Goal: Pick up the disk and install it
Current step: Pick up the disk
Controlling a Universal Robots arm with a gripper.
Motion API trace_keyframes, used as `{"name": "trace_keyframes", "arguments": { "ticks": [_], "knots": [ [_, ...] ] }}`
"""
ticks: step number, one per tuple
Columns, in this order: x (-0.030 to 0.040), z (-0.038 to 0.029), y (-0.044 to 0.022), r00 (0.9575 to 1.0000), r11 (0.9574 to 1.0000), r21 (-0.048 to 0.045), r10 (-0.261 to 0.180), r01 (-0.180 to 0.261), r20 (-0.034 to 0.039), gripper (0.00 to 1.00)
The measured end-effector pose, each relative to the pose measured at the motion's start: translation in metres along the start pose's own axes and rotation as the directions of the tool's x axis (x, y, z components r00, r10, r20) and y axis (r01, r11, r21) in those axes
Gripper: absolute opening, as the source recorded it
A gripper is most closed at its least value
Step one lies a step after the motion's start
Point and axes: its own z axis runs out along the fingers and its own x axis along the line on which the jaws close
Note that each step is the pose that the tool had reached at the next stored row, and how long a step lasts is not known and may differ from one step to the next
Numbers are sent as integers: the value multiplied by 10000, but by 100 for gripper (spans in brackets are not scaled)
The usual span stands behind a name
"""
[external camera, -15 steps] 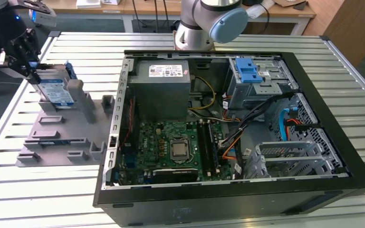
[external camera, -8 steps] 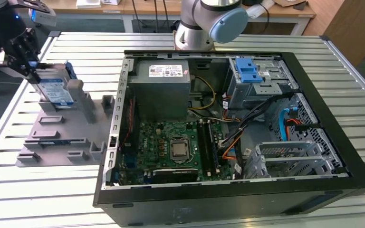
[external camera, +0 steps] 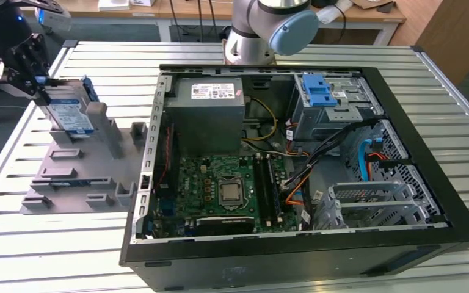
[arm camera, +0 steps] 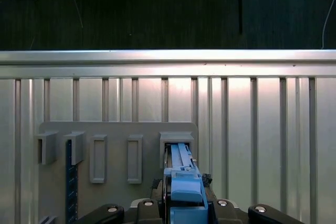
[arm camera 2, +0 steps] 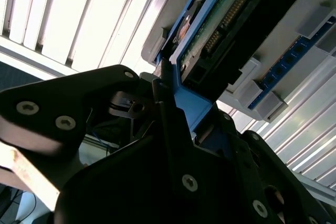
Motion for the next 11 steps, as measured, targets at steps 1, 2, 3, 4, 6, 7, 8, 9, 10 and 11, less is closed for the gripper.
{"name": "trace_keyframes", "arguments": {
  "ticks": [1,2,3,4,6,7,8,9,10,11],
  "knots": [
    [0,-4,0,10000,10000,-2,-1,1,-1,37],
    [0,-6,0,10000,10000,-2,0,0,-1,37],
    [0,-6,0,10000,10000,-3,0,0,-1,37],
    [0,-7,0,10000,10000,-2,0,0,-1,37],
    [0,-11,0,10000,10000,-3,0,0,-1,37],
    [0,-15,0,10000,10000,-4,0,0,-1,37],
    [0,-21,1,10000,10000,-5,0,0,-2,37],
    [0,-25,0,10000,10000,-3,0,0,-1,37],
    [0,-30,1,10000,10000,-2,0,0,-1,37],
    [0,-37,0,10000,10000,-2,-1,1,-1,37]
  ]
}}
